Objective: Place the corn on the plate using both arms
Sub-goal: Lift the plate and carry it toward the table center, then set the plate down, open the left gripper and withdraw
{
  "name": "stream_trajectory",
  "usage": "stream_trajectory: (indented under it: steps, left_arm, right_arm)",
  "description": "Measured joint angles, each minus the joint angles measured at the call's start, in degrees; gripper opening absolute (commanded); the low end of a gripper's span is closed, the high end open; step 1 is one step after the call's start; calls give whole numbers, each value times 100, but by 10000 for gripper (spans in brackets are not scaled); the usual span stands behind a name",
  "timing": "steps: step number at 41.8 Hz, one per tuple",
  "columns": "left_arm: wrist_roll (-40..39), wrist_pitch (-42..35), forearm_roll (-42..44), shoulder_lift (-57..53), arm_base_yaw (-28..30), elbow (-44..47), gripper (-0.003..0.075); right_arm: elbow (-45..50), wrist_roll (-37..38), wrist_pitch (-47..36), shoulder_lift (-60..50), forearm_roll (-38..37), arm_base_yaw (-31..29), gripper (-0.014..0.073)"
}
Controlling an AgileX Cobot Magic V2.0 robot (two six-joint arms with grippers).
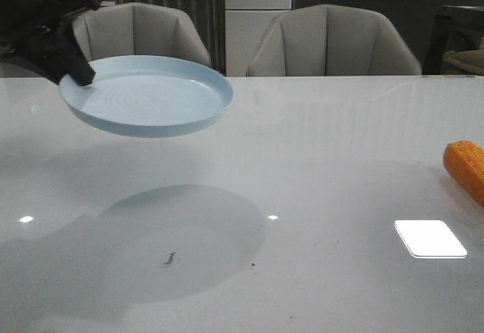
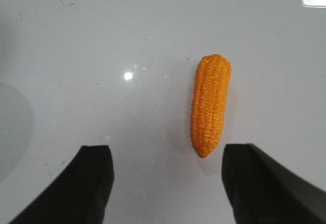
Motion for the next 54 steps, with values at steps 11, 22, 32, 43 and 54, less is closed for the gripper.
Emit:
stream_trajectory:
  steps: [11,22,32,43,54]
  left_arm:
    - [0,-230,-206,119,-667,0,96]
    - [0,-371,-228,658,-1015,0,96]
    - [0,-421,-366,1099,-1198,0,102]
    - [0,-445,-410,1347,-1221,0,323]
    - [0,-464,-430,1371,-1221,-12,401]
  right_arm:
    - [0,0,0,0,0,0,559]
    - [0,0,0,0,0,0,559]
    - [0,0,0,0,0,0,559]
    - [0,0,0,0,0,0,559]
    - [0,0,0,0,0,0,559]
